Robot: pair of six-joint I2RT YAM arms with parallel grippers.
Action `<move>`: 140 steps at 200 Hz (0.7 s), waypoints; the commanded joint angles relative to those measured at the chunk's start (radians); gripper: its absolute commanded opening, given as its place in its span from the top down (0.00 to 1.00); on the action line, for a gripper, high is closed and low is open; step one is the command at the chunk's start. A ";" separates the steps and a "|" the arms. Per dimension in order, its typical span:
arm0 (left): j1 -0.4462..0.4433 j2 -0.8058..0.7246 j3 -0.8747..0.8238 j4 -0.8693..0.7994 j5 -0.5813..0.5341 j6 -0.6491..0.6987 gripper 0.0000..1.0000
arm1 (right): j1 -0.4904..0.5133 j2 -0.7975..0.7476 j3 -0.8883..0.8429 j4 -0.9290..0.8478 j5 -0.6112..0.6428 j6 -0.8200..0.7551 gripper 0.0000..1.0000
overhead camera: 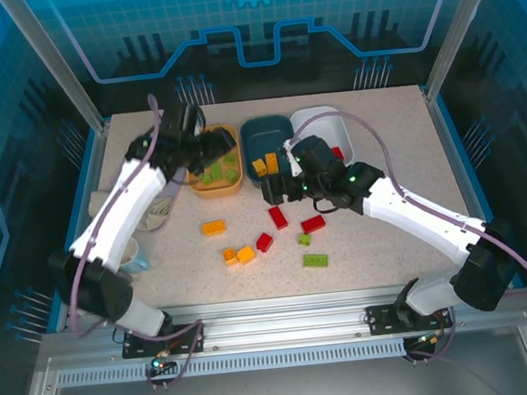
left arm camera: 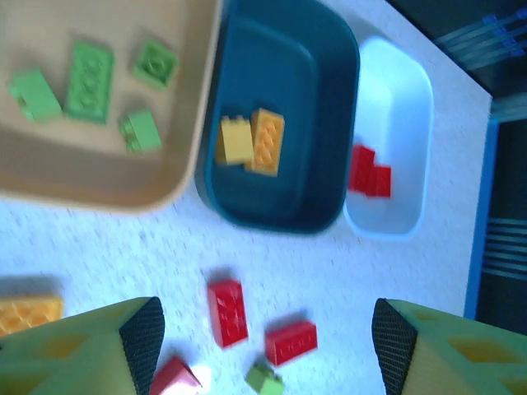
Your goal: Sort the legos into containers by color
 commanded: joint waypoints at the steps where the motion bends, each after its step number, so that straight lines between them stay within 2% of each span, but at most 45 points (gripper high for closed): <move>1: -0.083 -0.103 -0.208 0.106 -0.059 -0.092 0.29 | 0.045 0.069 0.009 -0.120 0.033 -0.055 0.14; 22: -0.162 -0.209 -0.355 0.104 -0.104 -0.116 0.28 | 0.080 0.169 0.047 -0.163 -0.018 -0.055 0.18; 50: -0.219 -0.339 -0.488 0.054 -0.157 -0.111 0.28 | 0.106 0.295 0.117 -0.219 -0.060 0.007 0.21; 78: -0.233 -0.457 -0.592 0.004 -0.187 -0.128 0.28 | 0.102 0.413 0.255 -0.359 -0.074 0.189 0.23; 105: -0.234 -0.525 -0.649 0.018 -0.211 -0.143 0.28 | 0.104 0.521 0.386 -0.501 -0.151 0.375 0.22; 140: -0.234 -0.535 -0.669 0.041 -0.202 -0.146 0.28 | 0.096 0.598 0.369 -0.501 -0.272 0.580 0.16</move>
